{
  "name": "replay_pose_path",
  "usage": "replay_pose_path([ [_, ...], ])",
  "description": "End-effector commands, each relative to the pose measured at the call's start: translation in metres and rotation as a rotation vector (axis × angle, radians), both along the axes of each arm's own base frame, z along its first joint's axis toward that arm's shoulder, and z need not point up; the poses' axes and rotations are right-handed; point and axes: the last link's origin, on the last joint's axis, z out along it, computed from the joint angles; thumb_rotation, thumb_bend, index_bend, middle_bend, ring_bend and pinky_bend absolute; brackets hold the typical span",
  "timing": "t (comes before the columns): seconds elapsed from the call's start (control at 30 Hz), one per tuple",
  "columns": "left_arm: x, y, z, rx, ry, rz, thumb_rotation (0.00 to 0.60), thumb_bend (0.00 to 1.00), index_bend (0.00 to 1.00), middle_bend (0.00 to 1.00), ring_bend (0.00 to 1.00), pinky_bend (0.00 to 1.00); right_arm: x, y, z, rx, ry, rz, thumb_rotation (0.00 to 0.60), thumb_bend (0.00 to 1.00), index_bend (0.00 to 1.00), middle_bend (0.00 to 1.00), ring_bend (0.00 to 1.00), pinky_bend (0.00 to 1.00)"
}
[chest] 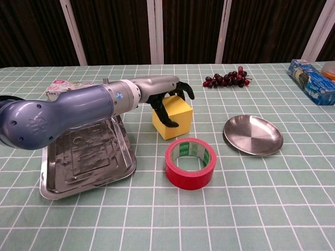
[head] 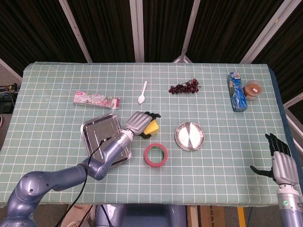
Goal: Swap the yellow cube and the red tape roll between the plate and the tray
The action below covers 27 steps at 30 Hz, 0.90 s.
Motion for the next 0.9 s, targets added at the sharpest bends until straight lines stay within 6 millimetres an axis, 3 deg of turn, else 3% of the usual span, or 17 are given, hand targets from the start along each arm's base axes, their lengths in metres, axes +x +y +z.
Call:
replay_pose_path([
  [0.03,-0.003,0.000,0.002,0.011,0.011,0.000,0.600,0.52,0.26,0.35,0.35,0.49,0.000,0.000,0.000,0.001,-0.009,-0.001,0.600,0.02,0.04,0.00,0.00,0.02],
  [0.33,0.002,0.001,0.023,0.046,-0.050,0.004,0.600,0.54,0.27,0.36,0.35,0.50,-0.002,0.001,0.001,-0.005,-0.016,-0.006,0.600,0.02,0.04,0.00,0.00,0.02],
  [0.47,0.004,-0.004,0.058,0.092,-0.098,-0.046,0.600,0.54,0.27,0.36,0.35,0.50,-0.003,0.000,0.001,-0.003,-0.020,-0.006,0.600,0.02,0.04,0.00,0.00,0.02],
  [0.6,-0.020,-0.010,0.098,0.200,-0.080,-0.073,0.600,0.54,0.27,0.36,0.35,0.50,-0.003,0.000,0.000,-0.001,-0.024,-0.008,0.600,0.02,0.04,0.00,0.00,0.02],
  [0.67,-0.043,-0.018,0.117,0.219,-0.064,-0.053,0.600,0.54,0.27,0.36,0.35,0.49,-0.002,0.000,0.000,0.001,-0.021,-0.005,0.600,0.02,0.04,0.00,0.00,0.02],
  [0.77,-0.074,-0.035,0.131,0.203,-0.031,-0.026,0.600,0.54,0.27,0.35,0.33,0.48,0.000,0.000,-0.002,0.009,-0.018,0.001,0.600,0.02,0.05,0.00,0.00,0.02],
  [0.9,-0.102,-0.058,0.137,0.149,-0.041,0.022,0.600,0.53,0.28,0.34,0.32,0.48,0.002,0.001,-0.005,0.023,-0.005,0.008,0.600,0.02,0.05,0.00,0.00,0.02],
])
